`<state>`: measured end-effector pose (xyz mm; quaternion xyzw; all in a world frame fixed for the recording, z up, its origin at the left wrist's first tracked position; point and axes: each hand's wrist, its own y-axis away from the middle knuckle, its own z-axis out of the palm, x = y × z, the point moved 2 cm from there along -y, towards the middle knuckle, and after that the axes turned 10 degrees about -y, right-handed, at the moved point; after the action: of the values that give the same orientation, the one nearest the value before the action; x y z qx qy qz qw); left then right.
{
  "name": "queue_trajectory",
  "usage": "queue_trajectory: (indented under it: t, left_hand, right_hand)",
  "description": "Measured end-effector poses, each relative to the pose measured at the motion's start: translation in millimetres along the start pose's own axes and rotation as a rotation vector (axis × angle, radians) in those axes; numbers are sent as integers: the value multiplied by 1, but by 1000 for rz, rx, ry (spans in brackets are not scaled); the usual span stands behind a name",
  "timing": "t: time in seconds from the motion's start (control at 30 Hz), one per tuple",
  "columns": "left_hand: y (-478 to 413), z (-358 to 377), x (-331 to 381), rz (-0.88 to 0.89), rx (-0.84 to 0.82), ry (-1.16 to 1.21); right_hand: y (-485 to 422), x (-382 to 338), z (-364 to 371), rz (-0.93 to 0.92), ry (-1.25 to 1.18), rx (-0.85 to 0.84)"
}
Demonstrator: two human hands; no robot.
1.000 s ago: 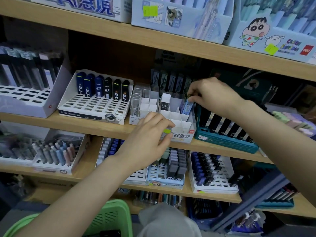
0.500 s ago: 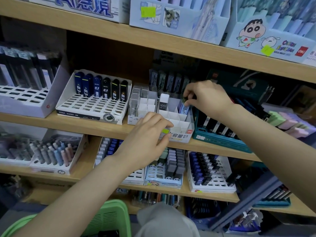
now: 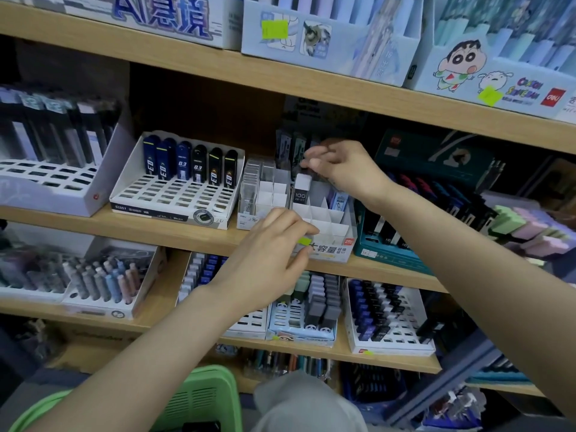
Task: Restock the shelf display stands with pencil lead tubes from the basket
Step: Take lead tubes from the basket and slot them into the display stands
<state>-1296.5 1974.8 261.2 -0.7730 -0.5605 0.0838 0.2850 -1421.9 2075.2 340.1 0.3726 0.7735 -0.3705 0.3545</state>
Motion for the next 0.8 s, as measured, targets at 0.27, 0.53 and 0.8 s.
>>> queue_trajectory:
  t: [0.27,0.53,0.8]
  left_hand:
    - [1,-1,0,-1,-18,-4]
    - [1,0,0,-6,-19,0]
    - [3,-2,0,-2,-26,-2]
  right_hand:
    - [-10,14,6,-23,27,165]
    - [-9,6,9,-51,217,153]
    - [-2,-10,9,-158,210,200]
